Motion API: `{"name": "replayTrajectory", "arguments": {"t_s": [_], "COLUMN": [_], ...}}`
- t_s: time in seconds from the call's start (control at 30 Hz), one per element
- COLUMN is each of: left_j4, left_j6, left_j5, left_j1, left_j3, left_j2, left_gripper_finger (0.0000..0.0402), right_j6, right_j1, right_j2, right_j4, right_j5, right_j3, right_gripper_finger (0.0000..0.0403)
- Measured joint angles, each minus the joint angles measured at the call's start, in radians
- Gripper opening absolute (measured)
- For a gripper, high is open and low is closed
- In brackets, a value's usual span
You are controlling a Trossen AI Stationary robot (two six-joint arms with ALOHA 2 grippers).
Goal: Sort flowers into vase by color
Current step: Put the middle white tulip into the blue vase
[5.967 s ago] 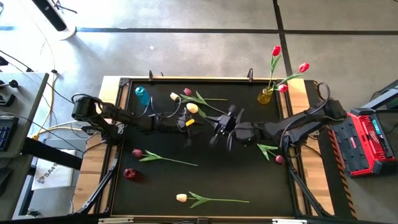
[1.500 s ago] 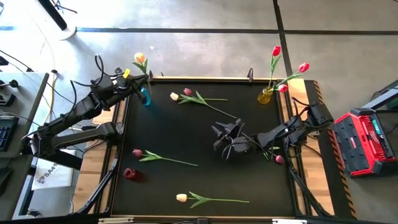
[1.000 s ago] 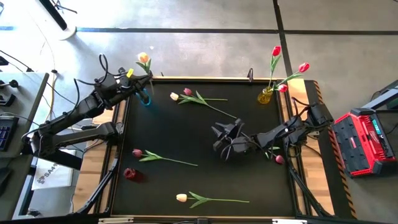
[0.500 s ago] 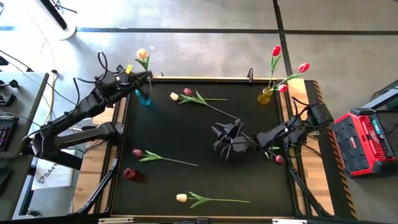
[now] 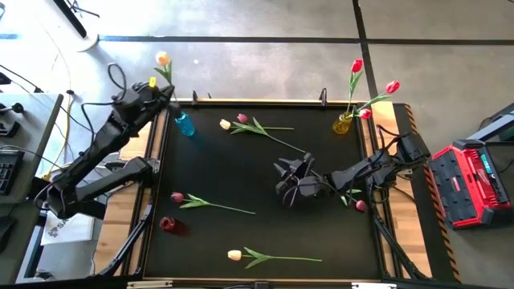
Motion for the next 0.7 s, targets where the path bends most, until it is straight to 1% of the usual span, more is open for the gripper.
{"name": "replayTrajectory", "arguments": {"t_s": [0.1,0.23,0.37,0.47,0.57,0.7], "left_j4": [0.003,0.004,0.089,0.165,0.168,0.118], "left_j6": [-0.008,-0.012,-0.033,-0.060,-0.067,-0.079], "left_j5": [0.022,0.026,0.025,0.051,0.037,0.030], "left_j1": [0.013,0.013,0.011,0.011,0.012,0.012], "left_j3": [0.000,0.000,-0.091,-0.163,-0.219,-0.237], "left_j2": [-0.003,-0.004,-0.021,-0.037,-0.043,-0.038], "left_gripper_finger": [0.0000,0.0000,0.0000,0.0001,0.0009,0.0039], "right_j6": [0.000,0.001,0.002,0.018,0.036,0.045], "right_j1": [-0.008,-0.012,-0.012,-0.012,-0.012,-0.012], "right_j2": [0.000,0.000,0.000,0.000,0.000,0.000], "right_j4": [-0.001,-0.002,0.001,-0.007,-0.021,-0.029], "right_j5": [-0.005,-0.016,-0.022,-0.024,-0.042,-0.050], "right_j3": [0.000,0.000,0.000,0.000,0.000,0.000], "right_gripper_finger": [0.0110,0.0110,0.0110,0.0110,0.0110,0.0110]}}
